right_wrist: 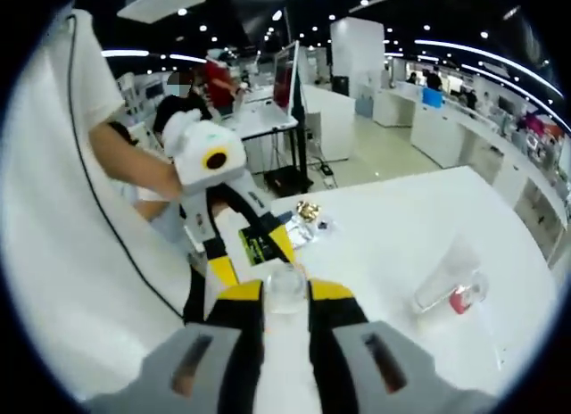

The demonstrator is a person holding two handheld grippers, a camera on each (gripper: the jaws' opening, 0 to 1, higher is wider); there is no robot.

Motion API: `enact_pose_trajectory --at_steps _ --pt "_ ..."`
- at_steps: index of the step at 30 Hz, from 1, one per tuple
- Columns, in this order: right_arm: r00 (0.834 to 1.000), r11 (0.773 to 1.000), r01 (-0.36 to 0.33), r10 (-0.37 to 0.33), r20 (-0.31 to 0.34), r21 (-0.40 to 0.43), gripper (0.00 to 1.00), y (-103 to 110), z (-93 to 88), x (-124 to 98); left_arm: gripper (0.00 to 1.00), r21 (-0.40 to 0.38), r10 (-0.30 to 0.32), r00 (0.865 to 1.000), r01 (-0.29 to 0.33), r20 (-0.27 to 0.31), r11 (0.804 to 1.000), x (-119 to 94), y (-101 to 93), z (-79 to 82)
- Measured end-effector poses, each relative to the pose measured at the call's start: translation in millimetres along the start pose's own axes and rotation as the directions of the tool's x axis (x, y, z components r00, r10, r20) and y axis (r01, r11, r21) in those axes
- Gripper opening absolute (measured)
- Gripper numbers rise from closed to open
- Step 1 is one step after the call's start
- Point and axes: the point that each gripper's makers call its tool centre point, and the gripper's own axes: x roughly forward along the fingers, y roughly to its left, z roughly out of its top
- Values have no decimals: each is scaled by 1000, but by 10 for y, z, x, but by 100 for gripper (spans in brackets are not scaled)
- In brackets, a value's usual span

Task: Arrange the skincare products in the storage area until every visible bottle or jar stands upright without overlapping.

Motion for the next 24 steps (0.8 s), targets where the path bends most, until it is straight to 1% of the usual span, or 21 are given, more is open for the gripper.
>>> enact_pose_trajectory --at_steps 2,4,7,10,11,12,17,21,24 --pt "1000 1000 18 -19 -25 -11 15 -101 -57 24 38 -16 15 1000 -15 4 1000 -51 20 -20" --pt "999 1000 28 -29 -39 -9 15 -171 -93 36 38 -25 31 999 -31 9 999 -103 32 -41" --pt "997 998 58 -58 -55 -6 15 -345 -155 48 38 -40 53 999 -52 12 998 -194 40 -92" --pt "994 996 86 -87 -73 -12 15 -497 -203 54 38 -49 61 998 -61 14 997 -259 16 -144" --pt "993 996 89 -89 -74 -13 15 -515 -208 55 38 -47 64 998 -64 10 997 -280 6 -172" --pt "992 995 95 -96 -82 -15 15 -580 -233 59 38 -46 68 998 -67 6 997 -297 -5 -190" --pt "986 992 119 -122 -112 -34 15 -760 -344 82 38 -49 84 996 -83 6 995 -388 -44 -235" --pt "981 990 135 -139 -134 -38 15 -878 -426 116 38 -50 112 994 -112 3 992 -466 -40 -274" --pt "977 988 148 -154 -148 -50 15 -981 -471 148 38 -62 130 991 -128 16 990 -560 -63 -278"
